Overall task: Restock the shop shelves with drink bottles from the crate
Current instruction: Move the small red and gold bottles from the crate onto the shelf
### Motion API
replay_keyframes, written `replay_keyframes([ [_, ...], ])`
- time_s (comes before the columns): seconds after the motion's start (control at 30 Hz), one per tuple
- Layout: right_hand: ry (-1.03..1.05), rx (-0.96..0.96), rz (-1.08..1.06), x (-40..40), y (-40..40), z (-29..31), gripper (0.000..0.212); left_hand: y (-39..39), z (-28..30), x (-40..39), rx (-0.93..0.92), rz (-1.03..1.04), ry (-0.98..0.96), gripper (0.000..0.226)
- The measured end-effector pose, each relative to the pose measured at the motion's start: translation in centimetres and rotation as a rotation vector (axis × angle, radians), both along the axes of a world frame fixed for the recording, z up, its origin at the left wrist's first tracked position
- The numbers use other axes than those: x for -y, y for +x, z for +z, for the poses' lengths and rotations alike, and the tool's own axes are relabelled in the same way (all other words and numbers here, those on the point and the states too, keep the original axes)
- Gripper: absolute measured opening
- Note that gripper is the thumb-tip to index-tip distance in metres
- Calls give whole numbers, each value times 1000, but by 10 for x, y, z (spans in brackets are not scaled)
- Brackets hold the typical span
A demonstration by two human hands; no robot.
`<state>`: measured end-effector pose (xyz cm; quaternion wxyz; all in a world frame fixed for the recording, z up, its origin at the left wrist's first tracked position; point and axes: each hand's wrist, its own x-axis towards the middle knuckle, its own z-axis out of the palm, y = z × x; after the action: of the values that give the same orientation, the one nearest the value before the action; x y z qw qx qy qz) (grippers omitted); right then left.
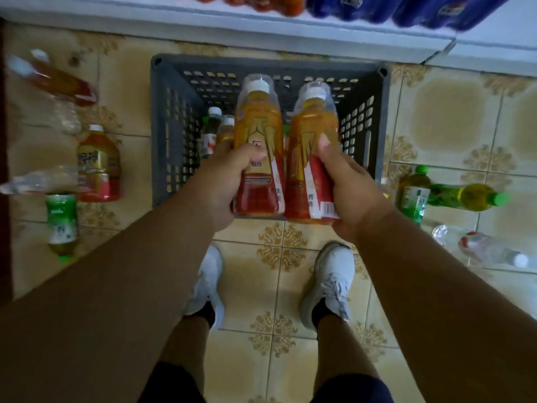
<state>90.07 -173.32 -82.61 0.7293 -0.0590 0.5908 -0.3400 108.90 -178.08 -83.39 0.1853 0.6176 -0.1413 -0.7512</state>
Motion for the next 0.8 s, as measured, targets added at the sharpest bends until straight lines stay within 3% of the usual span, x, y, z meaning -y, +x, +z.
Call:
replay_keyframes([
  [0.1, -43, 144, 16, 2, 2, 72, 81, 9, 82, 5, -122, 14, -71, 33],
  [0.13, -75, 182, 6, 4, 2, 98, 83, 10, 112, 7, -146, 6, -113, 34],
  [0.23, -197, 274, -42, 14, -5, 190, 79, 0, 216, 15, -137, -30, -241, 38],
  [0.3, -279, 288, -57, 22, -13, 256, 61, -9, 281, 20, -112, -24, -303, 40],
  [0.37, -323, 272, -82, 23, -22, 326, 49, -18, 347, 17, -102, -26, -354, 40],
  [0.57, -482, 87, 33, 13, -50, 503, 72, -47, 518, 1, -19, -36, -595, 34],
  [0.7, -679, -83, 106, 10, -64, 599, 65, -69, 597, -9, -47, 26, -690, 49],
  [0.8, -759, -151, 100, 7, -77, 639, 59, -81, 634, -13, -100, 37, -760, 55],
])
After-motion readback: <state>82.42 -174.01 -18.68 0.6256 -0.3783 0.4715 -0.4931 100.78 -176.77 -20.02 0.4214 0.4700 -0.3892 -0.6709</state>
